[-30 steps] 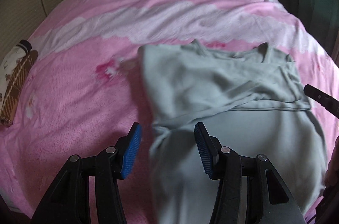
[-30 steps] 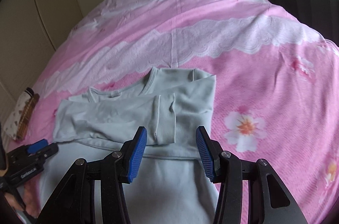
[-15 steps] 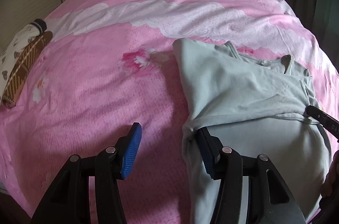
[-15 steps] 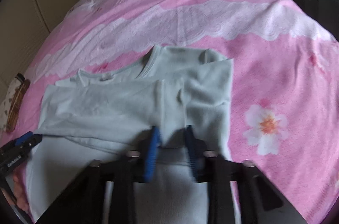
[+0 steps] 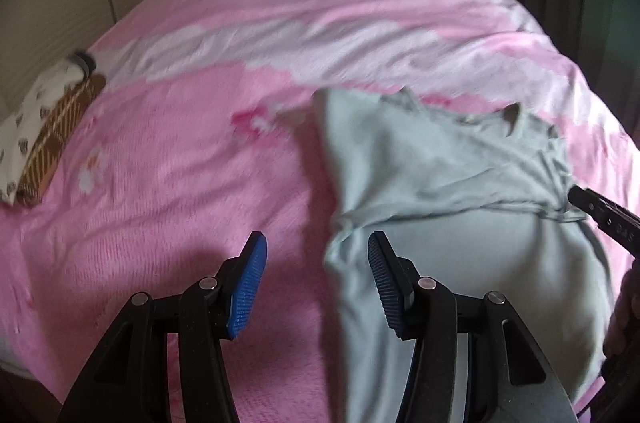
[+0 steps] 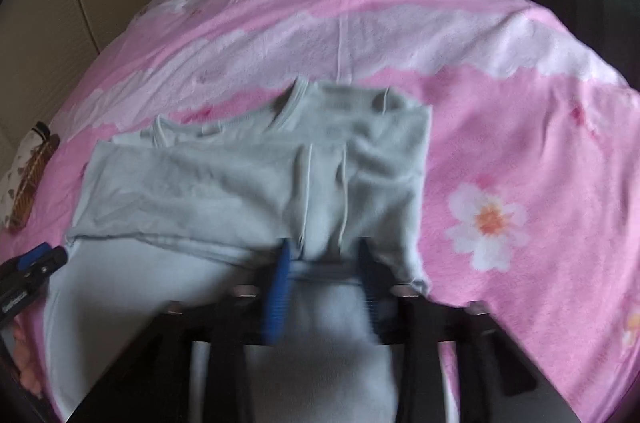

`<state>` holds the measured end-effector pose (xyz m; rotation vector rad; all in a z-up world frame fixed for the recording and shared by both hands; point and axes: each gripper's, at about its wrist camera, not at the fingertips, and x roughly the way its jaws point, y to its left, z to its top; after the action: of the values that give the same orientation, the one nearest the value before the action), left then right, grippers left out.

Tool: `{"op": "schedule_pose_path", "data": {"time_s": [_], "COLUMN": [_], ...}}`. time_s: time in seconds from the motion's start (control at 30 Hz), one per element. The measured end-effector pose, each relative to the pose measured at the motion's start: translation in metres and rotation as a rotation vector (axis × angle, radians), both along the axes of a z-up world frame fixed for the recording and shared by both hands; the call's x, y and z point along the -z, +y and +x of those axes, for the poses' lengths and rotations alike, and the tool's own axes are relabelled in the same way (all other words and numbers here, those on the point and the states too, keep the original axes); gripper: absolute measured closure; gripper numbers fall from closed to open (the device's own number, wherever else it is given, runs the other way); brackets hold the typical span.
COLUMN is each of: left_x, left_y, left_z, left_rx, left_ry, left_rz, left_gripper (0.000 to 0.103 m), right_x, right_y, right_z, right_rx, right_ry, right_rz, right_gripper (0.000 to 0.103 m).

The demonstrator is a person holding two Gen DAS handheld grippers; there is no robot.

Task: Fold small clothes

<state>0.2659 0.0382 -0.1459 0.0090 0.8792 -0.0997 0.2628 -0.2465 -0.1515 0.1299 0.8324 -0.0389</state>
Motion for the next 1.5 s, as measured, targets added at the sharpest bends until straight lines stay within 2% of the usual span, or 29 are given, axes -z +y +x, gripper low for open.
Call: {"op": "schedule_pose_path", "data": {"time_s": [0.1,0.2,0.37,0.57,0.7,0.8,0.93,0.97,1.03,1.07,1.2,1.33,1.5], "left_x": [-0.011,-0.013,0.008,0.029,0.020,0.005,-0.008,-0.009,-0.010,-0.009,0.002,0.014,0.030], "left_y": [-0.010,-0.023,-0.036,-0.024,-0.020,-0.017,-0.008,-0.006,-0.003,-0.002,0.001,-0.001,0.002], "left_z": [0.012,0.030,0.057,0.062,0.052,0.028,-0.021,-0.035,-0.067,-0.081,-0.135,-0.171,-0.193], "left_rx": [0.025,0.031,0.011,-0.029,-0.025,-0.003,-0.007,-0.013,-0.024,-0.027,-0.060,-0.068,-0.068], "left_ry": [-0.027,-0.042,0.007,0.064,0.054,0.014,-0.010,-0.014,-0.020,-0.021,-0.027,-0.034,-0.016], "left_rz": [-0.024,-0.023,0.047,0.053,0.041,0.039,0.026,0.018,0.016,0.017,0.006,-0.002,-0.026], "left_gripper": [0.051,0.051,0.051,0.047,0.048,0.048,0.048,0.048,0.048,0.048,0.048,0.048,0.048], "right_x": [-0.013,-0.015,-0.004,0.019,0.016,-0.002,-0.030,-0.034,-0.040,-0.042,-0.044,-0.036,-0.019], "right_y": [-0.004,-0.009,-0.009,-0.004,-0.010,-0.015,-0.017,-0.017,-0.017,-0.017,-0.019,-0.022,-0.033], "right_z": [0.003,0.017,0.043,0.056,0.053,0.036,-0.015,-0.030,-0.065,-0.080,-0.142,-0.193,-0.219], "right_rx": [0.011,0.022,0.028,0.010,0.030,0.037,0.038,0.038,0.040,0.040,0.063,0.086,0.123], "right_ry": [-0.052,-0.052,-0.017,0.056,0.061,0.022,-0.044,-0.057,-0.083,-0.094,-0.126,-0.151,-0.138], "right_rz": [0.008,0.016,-0.013,-0.100,-0.068,-0.021,0.001,0.000,0.010,0.010,0.002,0.007,0.006], "right_gripper": [0.061,0.061,0.061,0.061,0.061,0.061,0.061,0.060,0.050,0.050,0.050,0.050,0.050]}}
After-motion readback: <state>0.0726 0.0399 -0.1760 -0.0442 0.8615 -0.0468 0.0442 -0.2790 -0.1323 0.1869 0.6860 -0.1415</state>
